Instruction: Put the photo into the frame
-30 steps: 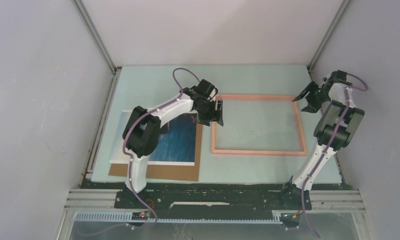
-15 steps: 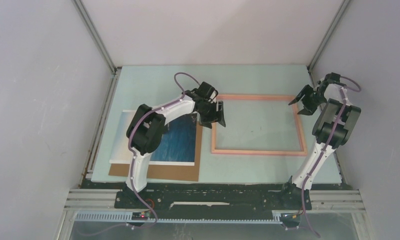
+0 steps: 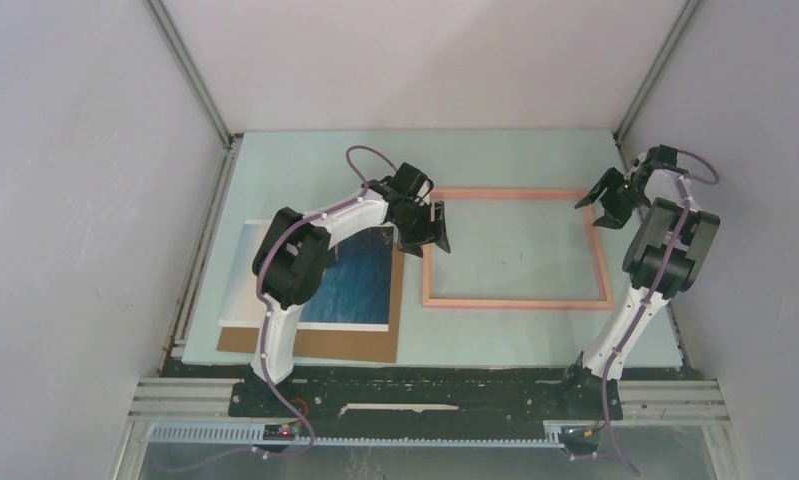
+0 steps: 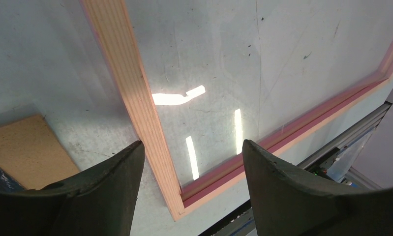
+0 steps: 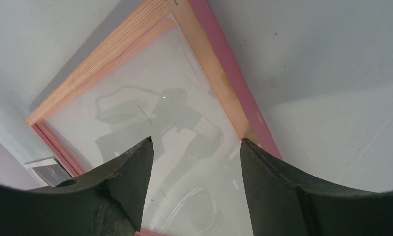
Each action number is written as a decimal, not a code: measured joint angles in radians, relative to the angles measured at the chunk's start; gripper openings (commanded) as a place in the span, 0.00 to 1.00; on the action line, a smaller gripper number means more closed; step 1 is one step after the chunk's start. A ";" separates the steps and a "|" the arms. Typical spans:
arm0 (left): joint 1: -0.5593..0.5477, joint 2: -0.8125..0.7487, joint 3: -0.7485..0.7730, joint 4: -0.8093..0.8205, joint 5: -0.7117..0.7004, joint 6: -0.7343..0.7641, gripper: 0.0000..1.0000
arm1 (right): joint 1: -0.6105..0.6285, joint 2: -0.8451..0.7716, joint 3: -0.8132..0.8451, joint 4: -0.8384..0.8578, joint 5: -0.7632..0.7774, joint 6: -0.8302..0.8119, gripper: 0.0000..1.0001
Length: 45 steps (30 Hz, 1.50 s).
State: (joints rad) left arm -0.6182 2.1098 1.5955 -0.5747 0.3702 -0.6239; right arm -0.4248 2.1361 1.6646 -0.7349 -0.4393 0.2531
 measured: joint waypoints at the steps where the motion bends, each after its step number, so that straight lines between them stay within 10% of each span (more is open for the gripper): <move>1: 0.001 0.000 0.000 -0.001 0.000 0.000 0.76 | 0.000 -0.002 -0.004 0.010 -0.005 0.000 0.72; 27: 0.084 -0.298 -0.190 0.076 0.011 0.021 0.81 | 0.086 -0.114 -0.005 -0.044 0.245 0.039 0.74; 45: 0.182 -0.702 -0.669 0.266 -0.059 -0.111 0.79 | 0.883 -0.292 -0.215 0.018 0.268 0.289 0.54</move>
State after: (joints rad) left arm -0.4362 1.4082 0.9268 -0.3092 0.3115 -0.7349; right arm 0.4580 1.8439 1.4498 -0.7170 -0.1711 0.5419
